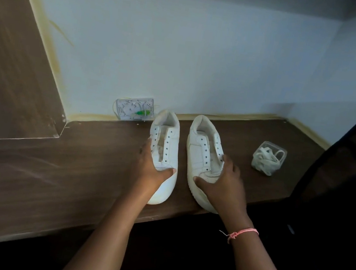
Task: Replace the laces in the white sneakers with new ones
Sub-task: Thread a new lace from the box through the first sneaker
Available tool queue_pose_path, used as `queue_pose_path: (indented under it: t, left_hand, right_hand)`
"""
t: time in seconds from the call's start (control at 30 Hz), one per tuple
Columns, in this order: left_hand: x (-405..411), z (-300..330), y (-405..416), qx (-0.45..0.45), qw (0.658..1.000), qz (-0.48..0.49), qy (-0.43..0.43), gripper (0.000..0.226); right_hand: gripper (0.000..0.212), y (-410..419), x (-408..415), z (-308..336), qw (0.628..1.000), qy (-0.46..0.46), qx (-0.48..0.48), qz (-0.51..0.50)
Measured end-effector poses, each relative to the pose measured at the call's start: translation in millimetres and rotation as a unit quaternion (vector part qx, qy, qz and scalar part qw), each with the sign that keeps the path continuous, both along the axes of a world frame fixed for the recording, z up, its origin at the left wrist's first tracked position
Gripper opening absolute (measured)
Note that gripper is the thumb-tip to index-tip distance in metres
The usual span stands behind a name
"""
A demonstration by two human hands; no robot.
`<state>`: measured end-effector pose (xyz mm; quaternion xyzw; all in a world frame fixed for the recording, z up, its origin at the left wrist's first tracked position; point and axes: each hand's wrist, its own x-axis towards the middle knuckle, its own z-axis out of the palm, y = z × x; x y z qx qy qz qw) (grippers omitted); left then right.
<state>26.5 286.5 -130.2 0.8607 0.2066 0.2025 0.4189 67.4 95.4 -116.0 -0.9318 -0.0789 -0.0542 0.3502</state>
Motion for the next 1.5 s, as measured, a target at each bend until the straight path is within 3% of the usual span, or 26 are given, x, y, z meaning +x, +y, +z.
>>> queue_pose_path:
  t: [0.47,0.93,1.07,1.2,1.37,1.5]
  left_hand:
    - [0.4,8.2,-19.8,0.066,0.998,0.018,-0.017,0.093]
    - [15.0,1.8,-23.5,0.071,0.996,0.048,-0.02,0.088]
    - [21.4,7.8,-12.1,0.048,0.997,0.061,-0.021,0.083]
    - [28.5,13.6,-1.8,0.034,0.995,0.066,-0.059,0.074]
    - [30.2,12.8,0.3,0.026,0.993,0.065,-0.092,0.054]
    - [30.4,13.3,2.8,0.026,0.992,0.058,-0.107,0.047]
  right_hand:
    - [0.095,8.5,3.0,-4.9,1.0,-0.012,-0.006,0.013]
    - [0.092,13.6,13.8,-13.2,0.999,-0.023,0.024,-0.004]
    - [0.068,-1.5,23.0,-2.5,0.994,0.006,0.107,0.002]
    - [0.055,-39.9,58.5,6.0,0.994,-0.07,0.037,-0.074]
    - [0.051,-79.1,102.8,-5.6,0.989,-0.037,-0.041,-0.134]
    - [0.039,-85.9,107.3,-6.9,0.987,-0.03,-0.048,-0.153]
